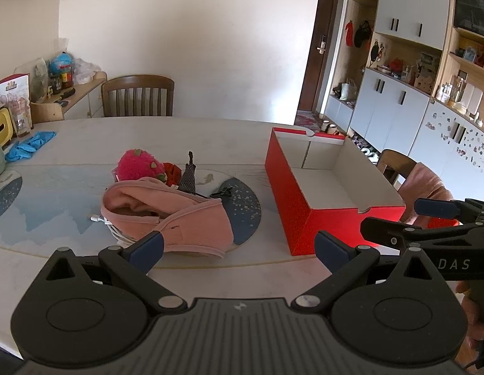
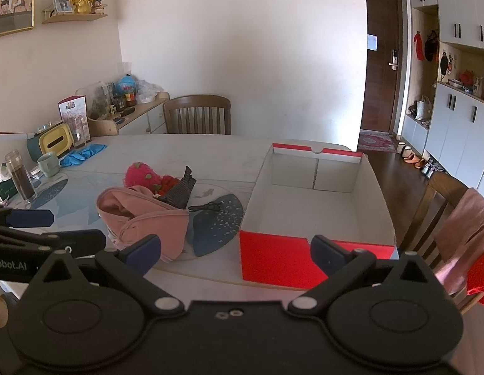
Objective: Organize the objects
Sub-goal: 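Move the left tool toward the white tooth-shaped plush near the pink fleece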
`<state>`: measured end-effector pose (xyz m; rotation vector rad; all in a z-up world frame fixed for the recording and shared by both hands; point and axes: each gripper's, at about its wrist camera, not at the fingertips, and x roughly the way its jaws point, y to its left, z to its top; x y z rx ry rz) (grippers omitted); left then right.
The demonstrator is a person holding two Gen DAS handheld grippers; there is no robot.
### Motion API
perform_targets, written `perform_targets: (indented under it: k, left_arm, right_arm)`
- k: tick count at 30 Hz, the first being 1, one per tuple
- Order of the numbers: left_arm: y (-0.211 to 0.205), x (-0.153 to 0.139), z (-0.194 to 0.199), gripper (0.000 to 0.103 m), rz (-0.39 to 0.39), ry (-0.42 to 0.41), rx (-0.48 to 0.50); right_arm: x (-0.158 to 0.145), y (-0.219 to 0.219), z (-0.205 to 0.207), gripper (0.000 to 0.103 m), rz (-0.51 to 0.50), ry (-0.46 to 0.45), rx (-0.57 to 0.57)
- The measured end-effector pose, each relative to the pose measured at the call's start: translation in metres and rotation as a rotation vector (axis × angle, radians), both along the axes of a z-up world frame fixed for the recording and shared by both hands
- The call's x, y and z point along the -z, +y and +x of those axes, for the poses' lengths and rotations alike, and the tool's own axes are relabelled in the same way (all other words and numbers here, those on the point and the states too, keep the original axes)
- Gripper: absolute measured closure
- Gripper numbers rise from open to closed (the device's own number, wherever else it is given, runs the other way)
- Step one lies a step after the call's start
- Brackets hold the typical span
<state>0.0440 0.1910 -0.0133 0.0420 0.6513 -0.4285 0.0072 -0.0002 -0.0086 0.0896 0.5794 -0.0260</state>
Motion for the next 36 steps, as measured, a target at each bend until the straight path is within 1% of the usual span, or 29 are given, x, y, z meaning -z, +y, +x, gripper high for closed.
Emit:
perform_targets:
  k: [5,11,18,24,31,36]
  left_arm:
    - [0.003,0.0,0.003,0.0,-0.004,0.005,-0.006]
    - [0.011,0.003,0.011,0.0,-0.026,0.032,0.002]
    - [0.017,0.005,0.023,0.0,-0.023,0.041,-0.005]
    - [0.027,0.01,0.038,0.0,-0.022,0.056,-0.028]
    - [0.043,0.021,0.061,0.0,0.015,0.048,-0.035]
    - [0.062,0.048,0.084,0.0,0.062,0.077,-0.047]
  right_arm:
    - [0.002,0.006,0.005,0.001,-0.002,0.006,-0.003]
    - [0.002,0.011,0.008,0.001,-0.006,0.012,-0.001]
    - [0.002,0.017,0.019,0.001,-0.009,0.024,-0.002]
    - [0.004,0.021,0.031,0.001,-0.008,0.042,0.009]
    - [0.007,0.024,0.045,0.001,-0.02,0.064,0.032]
    - [0.01,0.023,0.055,0.001,-0.027,0.085,0.07]
